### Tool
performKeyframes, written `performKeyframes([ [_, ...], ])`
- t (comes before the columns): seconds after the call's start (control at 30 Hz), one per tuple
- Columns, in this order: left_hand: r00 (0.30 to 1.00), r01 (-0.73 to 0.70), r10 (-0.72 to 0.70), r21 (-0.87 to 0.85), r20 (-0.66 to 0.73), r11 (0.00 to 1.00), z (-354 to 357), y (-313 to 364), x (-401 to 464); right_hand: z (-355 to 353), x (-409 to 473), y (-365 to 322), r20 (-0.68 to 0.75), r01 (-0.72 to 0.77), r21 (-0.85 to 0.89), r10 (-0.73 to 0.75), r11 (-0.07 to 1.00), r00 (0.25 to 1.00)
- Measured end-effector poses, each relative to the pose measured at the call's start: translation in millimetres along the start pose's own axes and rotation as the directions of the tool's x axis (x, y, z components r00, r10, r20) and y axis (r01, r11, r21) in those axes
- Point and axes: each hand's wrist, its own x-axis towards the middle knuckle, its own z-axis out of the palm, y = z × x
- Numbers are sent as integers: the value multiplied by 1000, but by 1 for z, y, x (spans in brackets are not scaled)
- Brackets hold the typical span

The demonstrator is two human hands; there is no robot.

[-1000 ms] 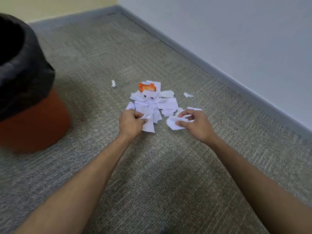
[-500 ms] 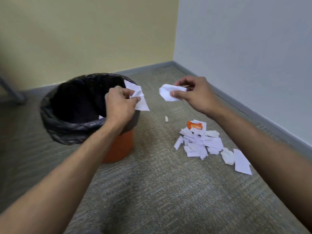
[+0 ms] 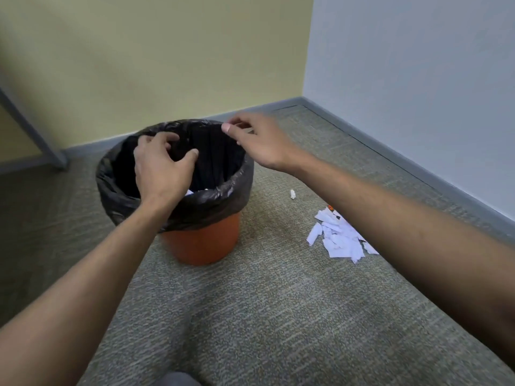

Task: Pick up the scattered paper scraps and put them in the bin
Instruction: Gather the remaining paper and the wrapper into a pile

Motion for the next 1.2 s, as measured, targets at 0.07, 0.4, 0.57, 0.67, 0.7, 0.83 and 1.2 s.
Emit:
performKeyframes([
  [0.07,984,-169,170,22,-46,985,7,12,-18,-15,-19,11,-54,-9,4,9,1000,999],
  [0.4,836,-504,537,-231,110,832,88,46,-113,-99,-135,109,-138,-183,-310,146,933,980],
  [0.57,824,-397,479,-295,303,869,152,43,-156,-123,-195,173,-155,-313,-387,273,867,949],
  [0.67,791,-325,420,-275,446,905,191,37,-173,-128,-224,207,-163,-394,-388,359,833,919],
  [0.7,781,-304,393,-254,486,918,203,33,-178,-128,-232,218,-162,-421,-389,389,819,907],
  [0.83,735,-243,249,-97,630,965,242,18,-193,-120,-251,254,-136,-489,-403,478,774,868],
  [1.2,659,-192,-36,214,751,958,314,1,-193,-93,-226,327,73,-376,-685,573,624,816],
])
